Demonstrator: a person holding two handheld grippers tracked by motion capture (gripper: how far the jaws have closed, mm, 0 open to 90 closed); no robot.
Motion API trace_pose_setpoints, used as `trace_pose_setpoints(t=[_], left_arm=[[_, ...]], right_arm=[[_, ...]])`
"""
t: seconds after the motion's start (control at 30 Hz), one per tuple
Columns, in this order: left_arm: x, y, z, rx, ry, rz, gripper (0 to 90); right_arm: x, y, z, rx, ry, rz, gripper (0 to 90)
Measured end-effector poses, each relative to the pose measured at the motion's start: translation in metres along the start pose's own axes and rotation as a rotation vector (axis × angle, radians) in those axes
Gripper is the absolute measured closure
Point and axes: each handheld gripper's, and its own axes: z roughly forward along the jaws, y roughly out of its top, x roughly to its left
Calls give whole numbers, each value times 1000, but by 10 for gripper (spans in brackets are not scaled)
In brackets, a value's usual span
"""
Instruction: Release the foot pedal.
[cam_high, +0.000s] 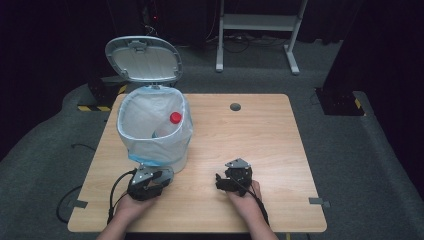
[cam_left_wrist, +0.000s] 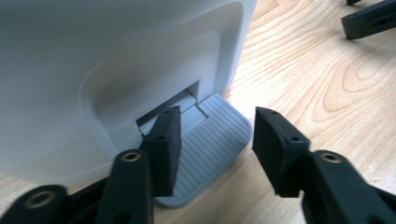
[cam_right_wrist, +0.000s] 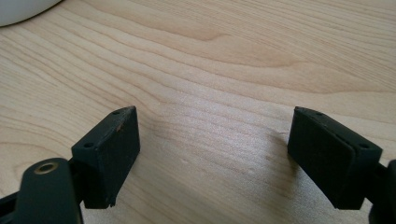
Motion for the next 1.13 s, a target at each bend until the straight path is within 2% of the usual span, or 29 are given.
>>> trace_pose_setpoints(t=[0.1,0.13,0.2,0.27,0.37,0.47,0.5,0.53,0.57,0.6,0.63,0.67,0.7,0.77,0.8,0.83,0.87,0.93,1.13], left_arm=[[1,-2,-5,-31,2,-11,420],[1,-4,-9,-66,-5,-18,404],[1,-7,-17,-102,-13,-19,368],[3,-10,-24,-102,-1,-4,358],[11,-13,-34,-107,40,-10,351],[30,-19,-41,-69,115,5,349],[30,-19,-41,-69,115,5,340],[43,-23,-39,7,157,5,312],[47,-25,-37,36,164,-1,294],[47,-25,-37,36,164,-1,280],[53,-24,-33,85,149,-49,280],[53,-24,-30,115,144,-66,249],[53,-23,-28,126,153,-66,216],[48,-22,-26,115,166,-37,207],[49,-23,-27,112,157,-45,206],[51,-24,-27,115,149,-73,192],[52,-24,-28,116,158,-80,177],[52,-24,-27,116,160,-68,169],[51,-24,-28,119,153,-74,166]], right_arm=[[1,1,1,-1,-10,8,161],[1,1,1,-2,-12,9,161],[2,2,2,0,-18,16,158],[2,2,2,1,-22,20,156],[2,2,2,1,-25,22,155],[3,2,2,1,-29,27,158],[3,2,2,1,-29,27,158],[4,2,2,0,-35,32,160],[4,2,2,-1,-36,32,162],[4,2,2,-1,-36,32,162],[4,2,2,-2,-38,34,161],[4,2,2,-2,-40,36,163],[5,1,2,-2,-42,38,164],[5,1,1,-3,-44,40,168],[5,1,2,-3,-44,40,168],[5,1,2,-3,-44,40,168],[5,1,1,-3,-44,42,168],[5,1,2,-4,-46,39,169],[6,1,2,-3,-47,40,169]])
